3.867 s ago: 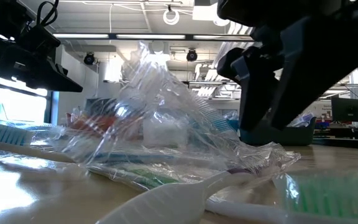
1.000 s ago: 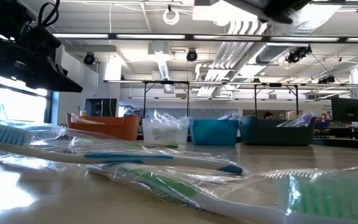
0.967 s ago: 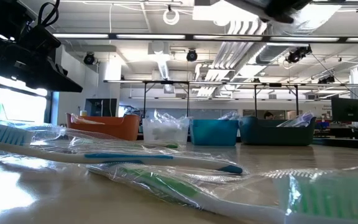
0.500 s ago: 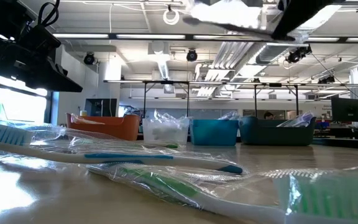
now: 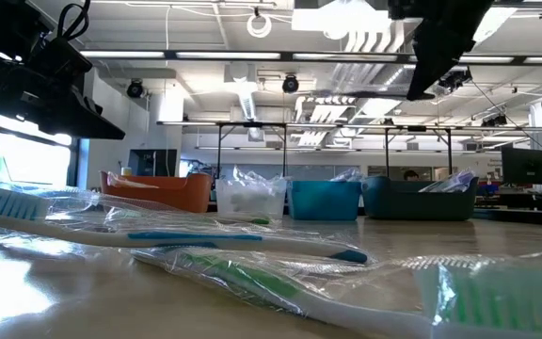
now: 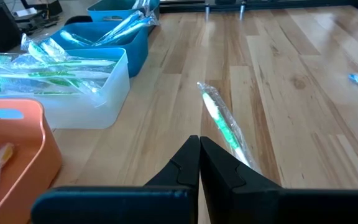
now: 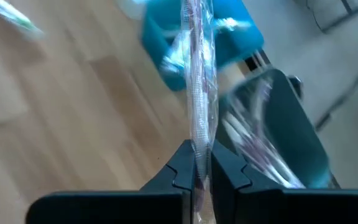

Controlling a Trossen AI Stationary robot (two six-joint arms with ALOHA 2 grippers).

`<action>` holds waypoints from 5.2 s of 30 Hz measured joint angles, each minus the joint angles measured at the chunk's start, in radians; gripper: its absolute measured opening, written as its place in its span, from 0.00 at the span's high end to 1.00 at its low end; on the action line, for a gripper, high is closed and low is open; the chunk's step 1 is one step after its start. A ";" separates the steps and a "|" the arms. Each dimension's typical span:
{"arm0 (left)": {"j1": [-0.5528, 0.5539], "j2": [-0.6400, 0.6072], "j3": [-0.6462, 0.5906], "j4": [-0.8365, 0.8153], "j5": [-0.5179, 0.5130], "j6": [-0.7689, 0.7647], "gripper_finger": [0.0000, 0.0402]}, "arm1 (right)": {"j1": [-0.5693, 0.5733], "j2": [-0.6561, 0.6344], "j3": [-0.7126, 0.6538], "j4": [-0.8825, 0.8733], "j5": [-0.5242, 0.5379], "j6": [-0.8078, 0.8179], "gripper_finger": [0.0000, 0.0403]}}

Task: Pick & Place Toothbrushes
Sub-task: Put the purple toothbrush into the green bin, then put the green toothbrush into the transparent bin

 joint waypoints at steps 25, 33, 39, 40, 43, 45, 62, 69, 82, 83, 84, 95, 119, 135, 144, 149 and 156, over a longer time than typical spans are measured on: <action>0.000 0.000 0.000 0.000 0.000 0.005 0.99 | -0.157 -0.400 -0.453 0.221 -0.003 0.095 0.97; 0.000 0.000 0.000 0.003 -0.002 0.005 0.99 | -0.366 -0.366 -0.483 0.340 -0.179 -0.055 0.97; 0.000 0.000 -0.001 0.006 -0.008 0.014 0.99 | -0.518 -0.283 -0.483 0.361 -0.236 -0.120 0.97; 0.000 0.000 -0.001 0.006 -0.009 0.016 0.99 | -0.538 -0.271 -0.483 0.374 -0.238 -0.148 0.97; 0.000 0.000 -0.001 0.006 -0.011 0.036 0.99 | -0.589 -0.235 -0.483 0.427 -0.238 -0.244 0.97; 0.000 0.000 -0.001 0.007 -0.011 0.044 0.99 | -0.622 -0.215 -0.483 0.473 -0.238 -0.301 0.97; 0.000 0.000 -0.001 0.008 -0.014 0.120 0.99 | -0.838 -0.117 -0.483 0.502 -0.283 -0.593 0.97; 0.000 0.000 -0.001 0.016 -0.015 0.137 0.99 | -0.890 -0.070 -0.483 0.502 -0.285 -0.655 0.97; 0.000 0.000 -0.001 0.020 -0.015 0.163 0.99 | -0.885 -0.061 -0.479 0.565 -0.284 -0.656 0.78; 0.000 0.000 -0.001 0.021 -0.014 0.163 0.99 | -0.879 -0.061 -0.473 0.559 -0.285 -0.656 0.77; 0.000 0.000 -0.001 0.021 -0.014 0.163 0.99 | -0.873 -0.061 -0.465 0.558 -0.285 -0.656 0.75; 0.000 0.000 -0.001 0.022 -0.014 0.159 0.99 | -0.823 -0.061 -0.349 0.418 -0.282 -0.656 0.63; 0.000 0.000 -0.001 0.022 -0.011 0.130 0.99 | -0.520 -0.061 -0.234 0.361 -0.433 -0.346 0.70; 0.000 0.000 -0.001 0.022 -0.010 0.023 0.99 | -0.272 -0.061 -0.221 0.838 -0.676 -0.321 0.75; 0.000 0.000 0.000 0.022 -0.009 -0.022 0.99 | -0.200 -0.061 -0.221 0.905 -0.676 -0.321 0.75; 0.000 0.000 0.000 0.022 -0.008 -0.022 0.99 | -0.194 -0.061 -0.221 0.924 -0.677 -0.321 0.75; 0.000 0.000 0.000 0.022 -0.008 -0.022 0.99 | -0.195 -0.061 -0.221 0.915 -0.676 -0.447 0.80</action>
